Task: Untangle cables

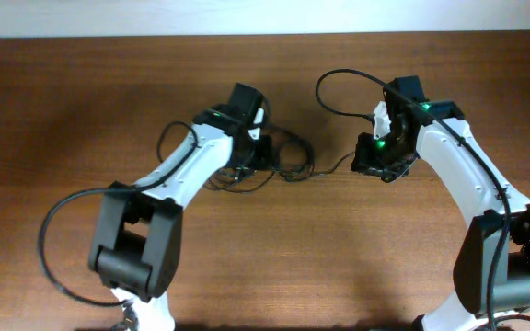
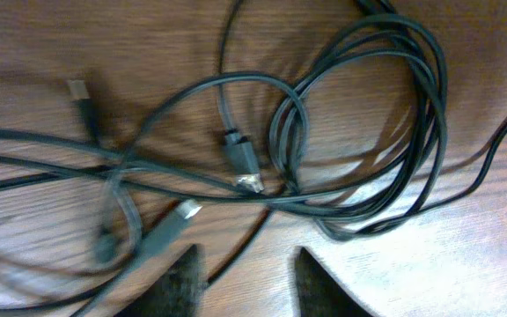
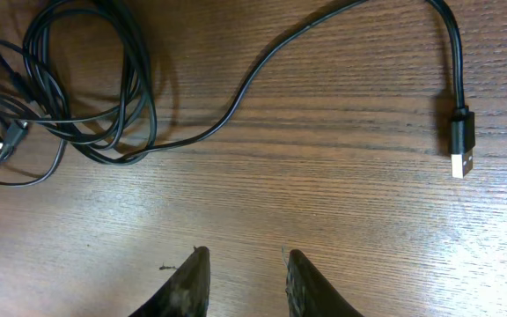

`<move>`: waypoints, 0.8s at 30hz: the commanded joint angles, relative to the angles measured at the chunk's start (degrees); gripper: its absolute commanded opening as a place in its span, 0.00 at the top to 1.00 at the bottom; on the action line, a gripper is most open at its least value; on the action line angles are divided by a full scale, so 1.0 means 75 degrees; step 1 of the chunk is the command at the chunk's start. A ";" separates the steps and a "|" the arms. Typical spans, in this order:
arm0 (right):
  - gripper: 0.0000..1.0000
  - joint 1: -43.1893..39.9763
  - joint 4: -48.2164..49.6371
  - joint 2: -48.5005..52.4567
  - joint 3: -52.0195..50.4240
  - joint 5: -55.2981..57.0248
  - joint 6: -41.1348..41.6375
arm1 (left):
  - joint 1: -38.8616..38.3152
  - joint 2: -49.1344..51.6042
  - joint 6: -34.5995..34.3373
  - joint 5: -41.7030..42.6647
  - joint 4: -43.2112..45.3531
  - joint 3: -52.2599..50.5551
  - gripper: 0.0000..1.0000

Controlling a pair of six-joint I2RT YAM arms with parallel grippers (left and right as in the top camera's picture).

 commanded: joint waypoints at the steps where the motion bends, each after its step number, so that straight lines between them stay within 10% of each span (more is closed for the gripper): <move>1: 0.71 -0.0050 0.0017 0.0047 -0.0032 -0.0096 0.0023 | -0.0236 0.0516 -0.0752 0.0070 0.0341 -0.0087 0.52; 11: 0.71 -0.0047 0.0012 0.0047 -0.0032 -0.0096 0.0023 | -0.0251 0.0868 -0.1075 -0.0350 0.0565 -0.0087 0.63; 24: 0.71 -0.0047 0.0044 0.0050 -0.0510 -0.0099 0.0017 | -0.0251 0.0868 -0.1105 -0.0490 0.1113 -0.0087 0.53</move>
